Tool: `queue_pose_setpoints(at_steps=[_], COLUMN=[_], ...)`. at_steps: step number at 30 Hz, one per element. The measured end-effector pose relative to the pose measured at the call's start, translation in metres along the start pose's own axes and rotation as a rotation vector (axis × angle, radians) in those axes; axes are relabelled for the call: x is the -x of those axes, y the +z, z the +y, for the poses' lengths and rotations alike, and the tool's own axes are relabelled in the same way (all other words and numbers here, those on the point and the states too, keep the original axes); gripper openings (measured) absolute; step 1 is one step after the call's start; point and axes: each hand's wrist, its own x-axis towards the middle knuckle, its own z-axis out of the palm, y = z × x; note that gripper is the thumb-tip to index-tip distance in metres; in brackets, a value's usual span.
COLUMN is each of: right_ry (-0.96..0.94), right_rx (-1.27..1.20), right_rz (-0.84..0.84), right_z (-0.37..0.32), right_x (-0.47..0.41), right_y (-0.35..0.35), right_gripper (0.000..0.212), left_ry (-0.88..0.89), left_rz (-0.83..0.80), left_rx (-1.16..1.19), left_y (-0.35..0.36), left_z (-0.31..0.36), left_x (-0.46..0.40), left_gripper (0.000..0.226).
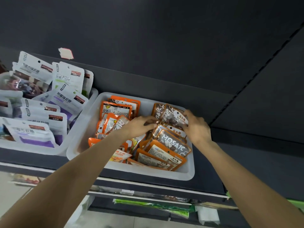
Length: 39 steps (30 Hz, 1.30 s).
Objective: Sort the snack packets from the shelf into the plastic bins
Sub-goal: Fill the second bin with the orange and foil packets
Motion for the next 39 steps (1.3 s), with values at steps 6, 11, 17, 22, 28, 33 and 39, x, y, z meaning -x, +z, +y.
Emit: queue_pose_setpoints(at_steps=[6,11,17,22,28,33,39], right_ry=[0.105,0.125,-0.004,0.027,0.072,0.039,0.002], right_rx=[-0.002,0.07,-0.182,-0.193,-0.192,-0.109,-0.14], right_rz=[0.095,0.112,-0.05,-0.287,-0.366,-0.411,-0.436], right_z=[-0.009,-0.021,-0.024,-0.011,-0.005,-0.008,-0.014], right_x=[0.011,0.019,0.031,0.035,0.03,0.021,0.011], right_y=[-0.003,-0.003,0.001,-0.01,-0.006,-0.008,-0.008], right_gripper=[0.023,0.045,0.069,0.097,0.11,0.112,0.124], left_ry=[-0.057,0.073,0.134,0.107,-0.084,-0.126,0.133], left_rz=[-0.083,-0.188,-0.216,-0.045,-0.02,0.097,0.363], left_rx=[0.227,0.184,0.115,-0.034,-0.132,-0.133,0.114], left_y=[-0.002,-0.006,-0.007,-0.013,-0.013,-0.002,-0.007], left_z=[0.019,0.016,0.015,0.007,-0.006,-0.003,0.008], left_x=[0.005,0.018,0.022,0.007,-0.041,-0.062,-0.044], left_gripper=[0.043,0.025,0.024,0.033,0.043,0.028,0.012])
